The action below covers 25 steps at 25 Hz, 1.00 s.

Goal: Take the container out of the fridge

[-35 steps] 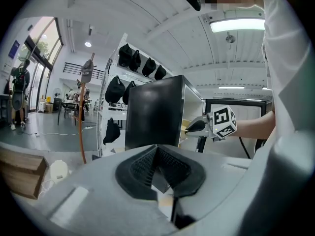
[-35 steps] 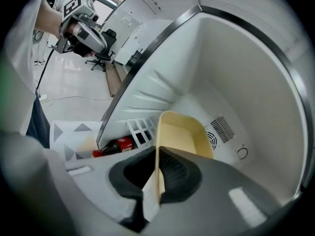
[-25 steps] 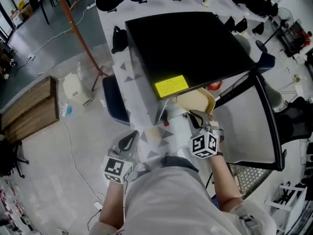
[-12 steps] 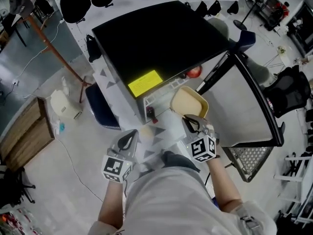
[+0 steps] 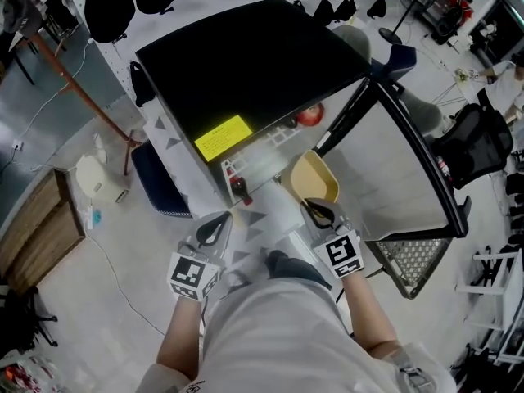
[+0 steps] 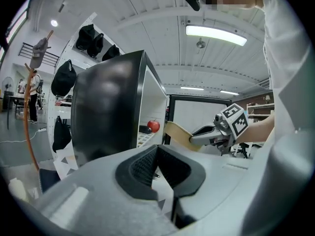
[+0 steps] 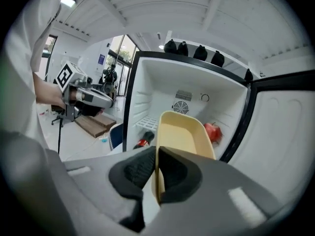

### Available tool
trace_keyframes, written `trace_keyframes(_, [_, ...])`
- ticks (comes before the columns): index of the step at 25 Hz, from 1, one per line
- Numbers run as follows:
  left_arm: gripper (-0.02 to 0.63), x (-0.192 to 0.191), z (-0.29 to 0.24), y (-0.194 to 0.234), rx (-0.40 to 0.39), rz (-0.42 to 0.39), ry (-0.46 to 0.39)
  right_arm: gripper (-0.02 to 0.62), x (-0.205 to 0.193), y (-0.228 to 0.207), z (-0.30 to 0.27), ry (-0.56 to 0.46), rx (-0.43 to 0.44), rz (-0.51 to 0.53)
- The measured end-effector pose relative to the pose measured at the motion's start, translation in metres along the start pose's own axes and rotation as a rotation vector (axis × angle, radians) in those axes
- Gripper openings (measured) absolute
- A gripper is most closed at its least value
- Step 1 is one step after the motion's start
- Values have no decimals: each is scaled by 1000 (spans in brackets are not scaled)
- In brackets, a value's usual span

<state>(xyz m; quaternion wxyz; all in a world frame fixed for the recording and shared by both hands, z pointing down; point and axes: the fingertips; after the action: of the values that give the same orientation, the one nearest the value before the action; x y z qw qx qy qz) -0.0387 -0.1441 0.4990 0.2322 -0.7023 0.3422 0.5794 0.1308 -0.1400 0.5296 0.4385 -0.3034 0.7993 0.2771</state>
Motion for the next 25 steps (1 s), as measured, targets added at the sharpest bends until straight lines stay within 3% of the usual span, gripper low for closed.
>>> trace_keyframes(6, [8,2,-6,-6,-9,-2,-12,23,-3,3,6,-76,39,-119])
trace_keyframes(25, [8,4,-11,-9,-1,2,-13,23,15,15,1,-165,114,-166])
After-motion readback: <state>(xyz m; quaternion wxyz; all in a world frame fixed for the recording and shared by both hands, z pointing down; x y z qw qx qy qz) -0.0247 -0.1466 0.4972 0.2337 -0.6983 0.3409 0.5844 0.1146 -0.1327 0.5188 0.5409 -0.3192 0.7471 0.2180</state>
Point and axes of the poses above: the fingertips, and each gripper's own axes: z backward along the fingers, y to its left, x out of its top, and after that the axes turned 7 degrees about x, right-handed
